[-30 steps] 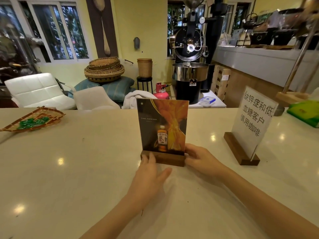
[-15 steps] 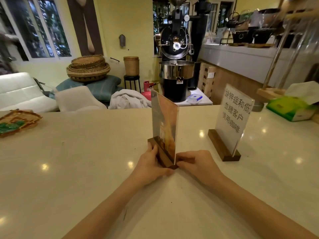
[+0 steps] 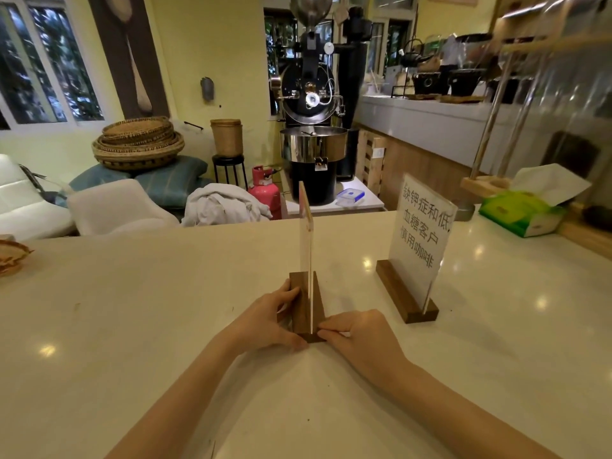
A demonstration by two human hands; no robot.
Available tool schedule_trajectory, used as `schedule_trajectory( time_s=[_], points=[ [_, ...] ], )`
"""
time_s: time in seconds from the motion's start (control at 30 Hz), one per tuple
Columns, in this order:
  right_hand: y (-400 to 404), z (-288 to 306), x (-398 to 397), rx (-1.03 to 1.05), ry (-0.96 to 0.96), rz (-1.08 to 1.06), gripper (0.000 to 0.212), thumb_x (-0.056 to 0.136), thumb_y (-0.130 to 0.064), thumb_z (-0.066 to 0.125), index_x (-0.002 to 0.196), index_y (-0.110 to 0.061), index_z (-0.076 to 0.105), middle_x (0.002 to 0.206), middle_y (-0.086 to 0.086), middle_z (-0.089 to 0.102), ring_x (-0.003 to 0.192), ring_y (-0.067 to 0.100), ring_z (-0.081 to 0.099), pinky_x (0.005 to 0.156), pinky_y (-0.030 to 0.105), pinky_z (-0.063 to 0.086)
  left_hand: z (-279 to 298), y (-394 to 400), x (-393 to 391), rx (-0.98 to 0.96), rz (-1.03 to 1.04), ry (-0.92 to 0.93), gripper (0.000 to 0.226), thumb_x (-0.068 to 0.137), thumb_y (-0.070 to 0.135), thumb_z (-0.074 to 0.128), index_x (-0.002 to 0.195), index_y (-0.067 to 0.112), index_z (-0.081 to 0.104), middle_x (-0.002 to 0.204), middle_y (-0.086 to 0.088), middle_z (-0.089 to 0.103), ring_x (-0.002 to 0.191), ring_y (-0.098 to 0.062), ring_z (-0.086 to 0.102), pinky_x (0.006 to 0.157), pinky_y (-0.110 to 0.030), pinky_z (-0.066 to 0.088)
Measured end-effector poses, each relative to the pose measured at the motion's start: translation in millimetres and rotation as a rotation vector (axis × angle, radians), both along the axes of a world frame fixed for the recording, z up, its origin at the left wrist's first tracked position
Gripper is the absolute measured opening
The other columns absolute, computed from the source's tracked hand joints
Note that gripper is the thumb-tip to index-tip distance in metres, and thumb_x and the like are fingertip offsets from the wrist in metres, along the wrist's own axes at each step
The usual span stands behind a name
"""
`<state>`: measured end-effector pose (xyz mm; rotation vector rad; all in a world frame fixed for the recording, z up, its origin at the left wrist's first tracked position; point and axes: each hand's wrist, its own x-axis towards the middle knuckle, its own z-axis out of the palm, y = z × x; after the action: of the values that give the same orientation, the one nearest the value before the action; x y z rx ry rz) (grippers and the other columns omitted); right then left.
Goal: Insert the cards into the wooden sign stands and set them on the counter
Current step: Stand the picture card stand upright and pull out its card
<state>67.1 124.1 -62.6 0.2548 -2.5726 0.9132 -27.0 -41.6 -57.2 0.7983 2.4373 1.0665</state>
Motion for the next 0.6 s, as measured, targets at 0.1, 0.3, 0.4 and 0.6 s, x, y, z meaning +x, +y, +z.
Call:
schedule_trajectory(
  time_s=[0.1,0.3,0.4,0.6],
  points=[
    [5.3,3.9,-1.2,0.027,-0.048,0.017,0.023,0.085,-0.023,0.06,0.105,-0.016,0.068,0.108,0.002,0.072,0.096,0.013,0.064,0.081,0.001,0.035,-3.2,1.2,-0.4,-0.014,0.022,0.009,0.1,0.063,0.024,0.081,0.143,0.017,0.022,0.157,-0.001,0.009,0.14,-0.017,0.025,0.112,-0.027,0.029],
    [55.9,38.8,32.8,-0.106,0.326,-0.166,0.02,0.075,-0.033,0.064,0.082,-0.015,0.068,0.072,-0.008,0.071,0.07,0.002,0.064,0.064,0.005,0.049,8.0,4.5,36.9,-0.219,0.247,0.254,0.087,0.073,0.04,0.07,0.143,0.019,0.022,0.155,-0.004,0.019,0.137,-0.019,0.033,0.111,-0.032,0.03],
    [89.9,47.9,50.0,-0.238,0.36,-0.345,0.02,0.073,-0.029,0.072,0.085,-0.018,0.06,0.079,-0.014,0.064,0.076,0.004,0.062,0.062,0.008,0.05,20.1,6.1,74.7,-0.16,0.272,0.765,0.029,0.078,0.042,0.06,0.098,0.022,0.067,0.101,0.0,0.073,0.088,-0.017,0.068,0.074,-0.021,0.048],
    [127.2,22.1,47.4,-0.467,-0.037,-0.375,0.047,0.068,-0.01,0.077,0.107,-0.023,0.055,0.111,0.0,0.062,0.101,0.015,0.061,0.089,0.031,0.05,42.8,64.2,108.6,0.08,-0.133,0.571,0.038,0.088,0.049,0.042,0.121,0.034,0.053,0.113,0.019,0.062,0.102,0.004,0.056,0.092,-0.011,0.043]
  ],
)
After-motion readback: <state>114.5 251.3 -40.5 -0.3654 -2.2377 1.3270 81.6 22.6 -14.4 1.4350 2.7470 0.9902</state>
